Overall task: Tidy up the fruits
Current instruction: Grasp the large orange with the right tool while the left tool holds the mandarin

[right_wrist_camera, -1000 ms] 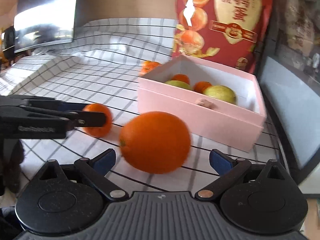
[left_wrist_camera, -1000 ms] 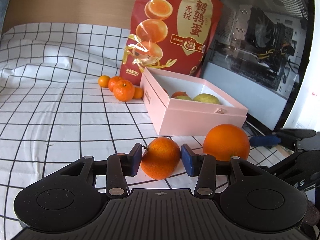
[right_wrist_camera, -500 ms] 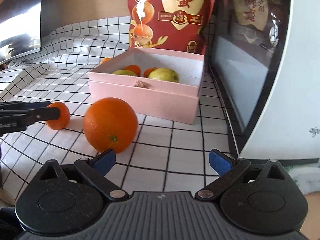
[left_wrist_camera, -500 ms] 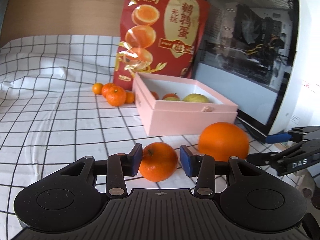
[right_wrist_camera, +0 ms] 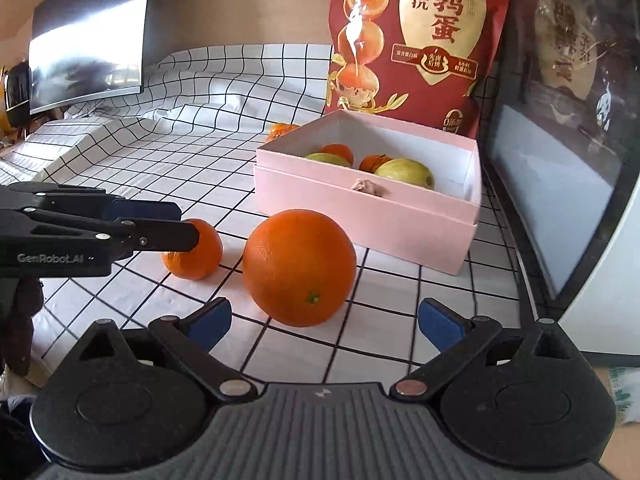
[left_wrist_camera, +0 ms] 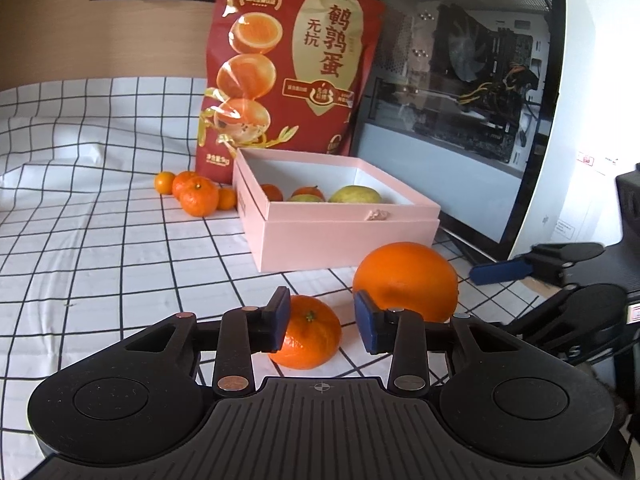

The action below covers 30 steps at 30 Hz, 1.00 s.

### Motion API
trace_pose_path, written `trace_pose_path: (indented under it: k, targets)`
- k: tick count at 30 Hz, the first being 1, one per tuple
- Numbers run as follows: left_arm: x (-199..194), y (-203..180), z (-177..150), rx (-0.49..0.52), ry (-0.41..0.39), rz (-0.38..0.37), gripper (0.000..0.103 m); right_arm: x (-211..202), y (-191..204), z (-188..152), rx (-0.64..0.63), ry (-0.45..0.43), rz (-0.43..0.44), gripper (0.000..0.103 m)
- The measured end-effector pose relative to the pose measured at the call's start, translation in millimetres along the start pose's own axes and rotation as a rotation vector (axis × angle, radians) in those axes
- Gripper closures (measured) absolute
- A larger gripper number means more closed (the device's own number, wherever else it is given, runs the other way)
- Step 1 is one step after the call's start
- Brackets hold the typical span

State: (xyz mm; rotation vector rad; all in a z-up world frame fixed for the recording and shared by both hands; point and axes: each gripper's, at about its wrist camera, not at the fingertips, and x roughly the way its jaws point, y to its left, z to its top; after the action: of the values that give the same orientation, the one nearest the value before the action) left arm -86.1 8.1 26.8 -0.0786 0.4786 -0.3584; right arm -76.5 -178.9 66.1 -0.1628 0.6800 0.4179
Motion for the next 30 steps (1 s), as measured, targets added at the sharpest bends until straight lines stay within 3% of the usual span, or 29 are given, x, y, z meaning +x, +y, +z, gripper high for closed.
trace_pose_path:
  k: [5, 7, 13, 18, 22, 24, 27, 30]
  targets:
    - [-5, 4, 3, 0.01, 0.005, -0.022, 0.063, 21, -2, 1, 0.048, 0.007, -0.014, 0.003]
    - [-11, 6, 5, 0.024, -0.01, 0.003, 0.063, 28, -3, -1, 0.065, 0.007, -0.016, 0.003]
    - [-21, -5, 4, 0.143, 0.002, 0.029, 0.063, 27, -11, -5, 0.106, -0.007, 0.024, 0.003]
    - [-7, -24, 0, 0.251, 0.049, 0.062, 0.063, 29, -23, -7, 0.169, 0.003, 0.074, 0.003]
    - [2, -34, -4, 0.319, 0.089, 0.047, 0.044, 24, -25, -11, 0.154, 0.0, 0.067, 0.003]
    - [4, -35, -3, 0.313, 0.104, 0.017, 0.031, 18, -26, -15, 0.137, -0.019, 0.052, 0.003]
    - [2, -27, 2, 0.256, 0.096, -0.011, 0.033, 12, -29, -19, 0.139, -0.034, 0.041, 0.003]
    - [1, -18, 5, 0.209, 0.067, 0.043, 0.037, 7, -32, -21, 0.151, -0.041, 0.044, 0.003]
